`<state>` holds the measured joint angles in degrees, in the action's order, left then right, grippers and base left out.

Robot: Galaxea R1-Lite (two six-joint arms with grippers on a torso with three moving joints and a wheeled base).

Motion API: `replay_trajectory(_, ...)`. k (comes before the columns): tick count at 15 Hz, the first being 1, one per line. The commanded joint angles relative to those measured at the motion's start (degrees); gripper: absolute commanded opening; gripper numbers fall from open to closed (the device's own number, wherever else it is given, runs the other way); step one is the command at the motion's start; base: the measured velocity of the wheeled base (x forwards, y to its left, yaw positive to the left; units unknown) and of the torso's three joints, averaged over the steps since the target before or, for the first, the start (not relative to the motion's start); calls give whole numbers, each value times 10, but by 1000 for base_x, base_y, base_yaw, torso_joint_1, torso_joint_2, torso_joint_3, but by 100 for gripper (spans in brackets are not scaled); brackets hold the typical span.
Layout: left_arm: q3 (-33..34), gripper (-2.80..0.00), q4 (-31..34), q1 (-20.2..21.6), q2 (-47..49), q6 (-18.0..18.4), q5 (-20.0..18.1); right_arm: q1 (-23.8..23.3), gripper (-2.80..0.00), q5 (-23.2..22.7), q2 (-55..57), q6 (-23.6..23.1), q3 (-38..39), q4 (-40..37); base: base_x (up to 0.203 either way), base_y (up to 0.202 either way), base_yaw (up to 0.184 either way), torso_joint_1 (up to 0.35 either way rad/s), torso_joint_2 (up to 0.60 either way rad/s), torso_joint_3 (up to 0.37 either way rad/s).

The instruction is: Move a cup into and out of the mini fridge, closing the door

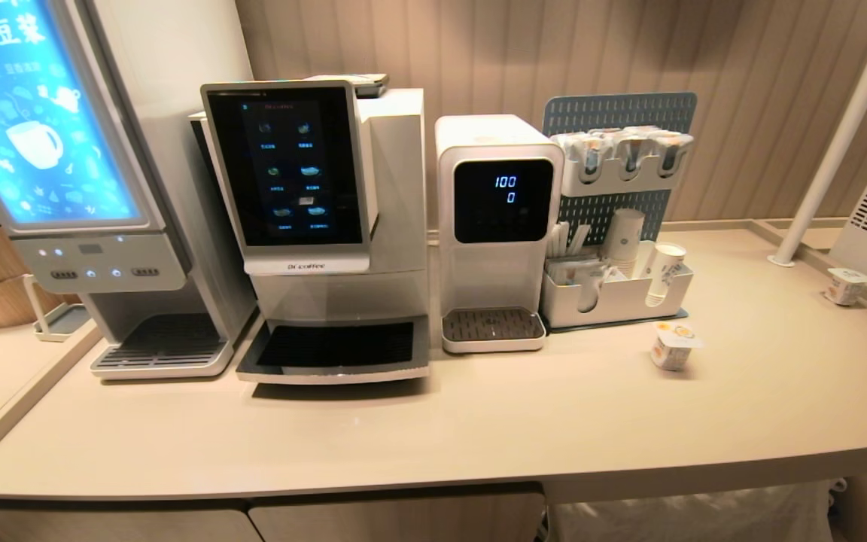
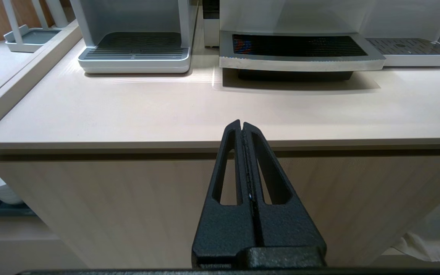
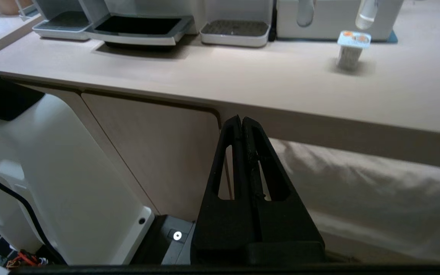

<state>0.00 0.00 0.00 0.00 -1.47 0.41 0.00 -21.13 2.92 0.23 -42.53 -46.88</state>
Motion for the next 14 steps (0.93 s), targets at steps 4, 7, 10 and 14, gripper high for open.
replay_trajectory(4, 1, -280, 0, 0, 1, 0, 0, 0, -280, 117, -29, 47, 125, 101, 0, 0, 0, 0, 0, 0)
replay_trajectory(7, 1, -280, 0, 0, 1, 0, 0, 0, -280, 177, -29, 4, 305, 333, 0, 0, 0, 0, 0, 0)
replay_trajectory(10, 1, -280, 0, 0, 1, 0, 0, 0, -280, 197, -30, -49, 406, 442, 0, 0, 0, 0, 0, 0)
replay_trajectory(14, 1, -280, 0, 0, 1, 0, 0, 0, -280, 198, -27, -52, 396, 387, 0, 0, 0, 0, 0, 0)
